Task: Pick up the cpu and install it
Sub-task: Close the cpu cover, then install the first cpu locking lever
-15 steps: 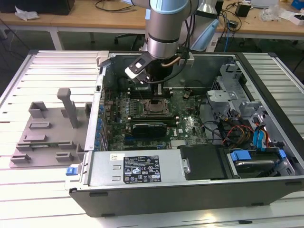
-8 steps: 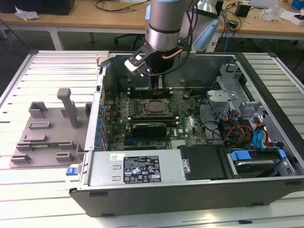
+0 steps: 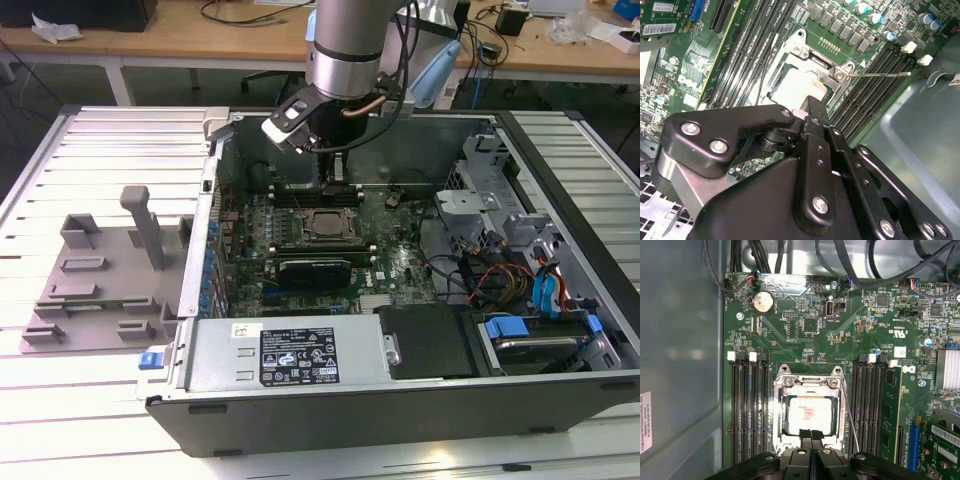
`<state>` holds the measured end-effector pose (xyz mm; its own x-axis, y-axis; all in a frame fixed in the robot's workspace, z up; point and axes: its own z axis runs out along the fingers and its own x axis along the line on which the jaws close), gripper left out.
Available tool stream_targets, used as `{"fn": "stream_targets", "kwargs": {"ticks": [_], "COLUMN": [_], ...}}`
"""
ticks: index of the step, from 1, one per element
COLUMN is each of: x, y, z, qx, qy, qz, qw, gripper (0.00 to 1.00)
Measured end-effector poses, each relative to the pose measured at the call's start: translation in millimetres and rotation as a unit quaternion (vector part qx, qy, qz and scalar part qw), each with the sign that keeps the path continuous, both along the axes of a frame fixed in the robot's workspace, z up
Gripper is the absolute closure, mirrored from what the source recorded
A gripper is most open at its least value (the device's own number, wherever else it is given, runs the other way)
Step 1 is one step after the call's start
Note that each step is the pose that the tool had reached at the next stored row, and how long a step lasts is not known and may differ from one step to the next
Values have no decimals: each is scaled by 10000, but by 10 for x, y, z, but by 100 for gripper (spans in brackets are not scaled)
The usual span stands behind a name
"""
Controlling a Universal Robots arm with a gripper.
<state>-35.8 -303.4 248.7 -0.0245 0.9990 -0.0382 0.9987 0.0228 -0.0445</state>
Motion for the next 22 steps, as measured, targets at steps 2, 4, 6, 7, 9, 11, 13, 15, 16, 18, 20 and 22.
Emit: {"fn": "stream_targets", "kwargs": {"ticks": [2, 4, 6, 7, 9, 11, 13, 15, 16, 18, 20, 22], "x": [0, 0, 0, 0, 0, 0, 0, 0, 0, 0, 0, 0], "y": [0, 0, 0, 0, -1, 0, 0, 0, 0, 0, 0, 0], "z": [0, 1, 1, 1, 2, 1, 1, 1, 1, 1, 1, 1], "qx": [0, 0, 0, 0, -1, 0, 0, 0, 0, -1, 0, 0], "qy": [0, 0, 0, 0, 1, 0, 0, 0, 0, 0, 0, 0], "qz": [0, 0, 0, 0, 150, 394, 568, 716, 775, 1171, 1447, 1572], "qw": [10000, 10000, 10000, 10000, 9999, 9992, 9984, 9974, 9970, 9931, 9895, 9876], "gripper": [89, 89, 89, 89, 89, 89, 89, 89, 89, 89, 89, 89]}}
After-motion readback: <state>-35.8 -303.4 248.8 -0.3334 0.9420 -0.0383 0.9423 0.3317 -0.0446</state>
